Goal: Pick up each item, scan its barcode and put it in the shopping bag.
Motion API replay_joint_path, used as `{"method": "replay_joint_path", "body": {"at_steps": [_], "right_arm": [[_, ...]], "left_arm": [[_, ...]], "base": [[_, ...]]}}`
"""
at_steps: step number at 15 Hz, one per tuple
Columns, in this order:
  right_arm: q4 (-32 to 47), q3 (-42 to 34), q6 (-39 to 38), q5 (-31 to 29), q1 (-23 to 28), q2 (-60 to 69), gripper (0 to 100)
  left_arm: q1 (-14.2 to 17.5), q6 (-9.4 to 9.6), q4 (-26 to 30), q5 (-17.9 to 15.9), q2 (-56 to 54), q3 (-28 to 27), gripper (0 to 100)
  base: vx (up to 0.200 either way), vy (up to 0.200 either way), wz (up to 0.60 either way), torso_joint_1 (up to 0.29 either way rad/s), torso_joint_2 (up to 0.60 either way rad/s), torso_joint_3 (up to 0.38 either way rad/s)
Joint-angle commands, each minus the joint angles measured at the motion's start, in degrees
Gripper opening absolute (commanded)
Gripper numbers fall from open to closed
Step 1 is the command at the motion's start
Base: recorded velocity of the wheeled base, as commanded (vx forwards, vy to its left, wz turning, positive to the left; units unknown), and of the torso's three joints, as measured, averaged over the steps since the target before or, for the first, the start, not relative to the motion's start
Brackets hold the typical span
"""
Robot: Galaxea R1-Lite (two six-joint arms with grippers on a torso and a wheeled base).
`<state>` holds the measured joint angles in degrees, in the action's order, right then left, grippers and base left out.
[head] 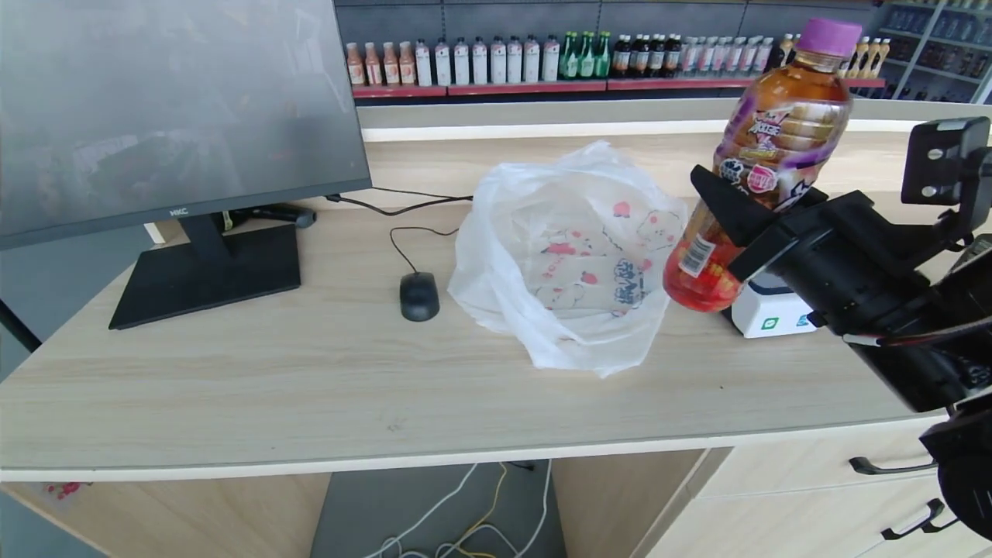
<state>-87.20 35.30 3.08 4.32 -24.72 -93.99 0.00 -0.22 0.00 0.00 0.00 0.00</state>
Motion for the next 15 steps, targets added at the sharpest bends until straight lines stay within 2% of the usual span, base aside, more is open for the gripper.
{"method": "replay_joint_path", "body": {"at_steps": [1,8,10,12,15], "right_arm": [[0.0,1.2,0.1,0.0,0.0,-1.5,0],[0.0,0.5,-0.4,0.3,0.1,-1.5,0],[0.0,0.5,-3.0,1.2,0.1,-1.7,0],[1.0,2.7,-6.4,1.9,0.2,-3.6,0],[2.7,8.2,-7.5,3.4,0.3,-7.0,0]], "left_arm": [[0.0,0.13,0.0,0.0,0.0,0.0,100],[0.0,0.13,0.0,0.0,0.0,0.0,100],[0.0,0.13,0.0,0.0,0.0,0.0,100],[0.0,0.22,0.0,0.0,0.0,0.0,100],[0.0,0.13,0.0,0.0,0.0,0.0,100]], "base": [[0.0,0.0,0.0,0.0,0.0,0.0],[0.0,0.0,0.0,0.0,0.0,0.0],[0.0,0.0,0.0,0.0,0.0,0.0],[0.0,0.0,0.0,0.0,0.0,0.0],[0.0,0.0,0.0,0.0,0.0,0.0]]}}
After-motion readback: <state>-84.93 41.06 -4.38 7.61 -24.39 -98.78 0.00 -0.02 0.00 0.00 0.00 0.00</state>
